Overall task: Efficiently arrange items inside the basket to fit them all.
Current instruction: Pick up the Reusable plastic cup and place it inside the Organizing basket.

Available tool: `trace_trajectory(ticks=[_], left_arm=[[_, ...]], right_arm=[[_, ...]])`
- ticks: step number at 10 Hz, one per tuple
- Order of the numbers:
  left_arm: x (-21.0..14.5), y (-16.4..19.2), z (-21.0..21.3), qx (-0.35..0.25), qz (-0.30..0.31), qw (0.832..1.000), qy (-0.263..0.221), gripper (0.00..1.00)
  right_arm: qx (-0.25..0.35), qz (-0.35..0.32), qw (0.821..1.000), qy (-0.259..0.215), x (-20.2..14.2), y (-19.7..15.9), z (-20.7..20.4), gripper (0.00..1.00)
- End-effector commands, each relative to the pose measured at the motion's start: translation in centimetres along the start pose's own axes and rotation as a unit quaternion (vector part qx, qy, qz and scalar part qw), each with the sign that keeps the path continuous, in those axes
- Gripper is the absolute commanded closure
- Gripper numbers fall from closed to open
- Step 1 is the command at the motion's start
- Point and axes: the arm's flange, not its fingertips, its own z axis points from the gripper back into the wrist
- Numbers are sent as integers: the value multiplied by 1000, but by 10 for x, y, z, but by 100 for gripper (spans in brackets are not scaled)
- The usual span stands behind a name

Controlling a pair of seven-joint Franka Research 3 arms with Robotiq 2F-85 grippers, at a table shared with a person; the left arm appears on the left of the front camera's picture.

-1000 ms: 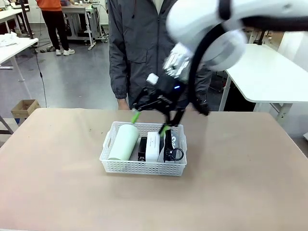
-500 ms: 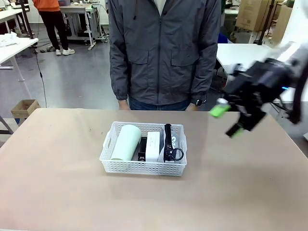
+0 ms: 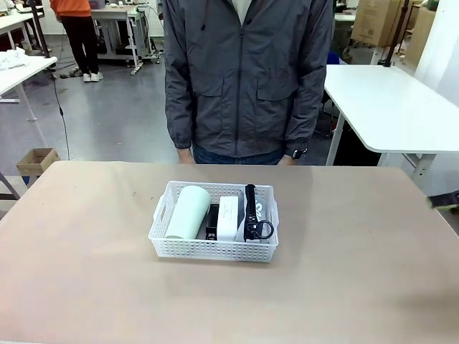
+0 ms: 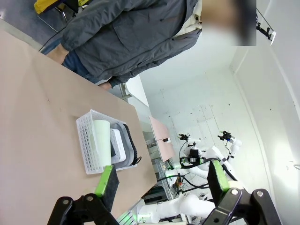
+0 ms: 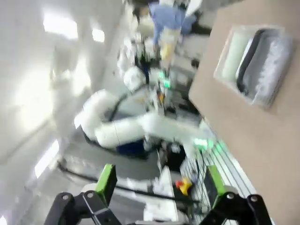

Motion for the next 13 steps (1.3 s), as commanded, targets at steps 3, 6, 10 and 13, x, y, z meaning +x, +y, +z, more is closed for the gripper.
trace_trajectory(ticks=[3,6,10,13], left_arm=[[1,-4,-3,-12,2,1000,-7,0],[1,-4,-3,-12,2,1000,-7,0],[1,-4,-3,-12,2,1000,-7,0],[1,-4,-3,-12,2,1000,-7,0]], right_arm=[[3,-187,959,-215,-55,-50,-50,0],[19,-92,986,-135,6,-40,45,0],[19,-92,986,-135,6,-40,45,0],[19,-92,986,-135,6,-40,45,0]])
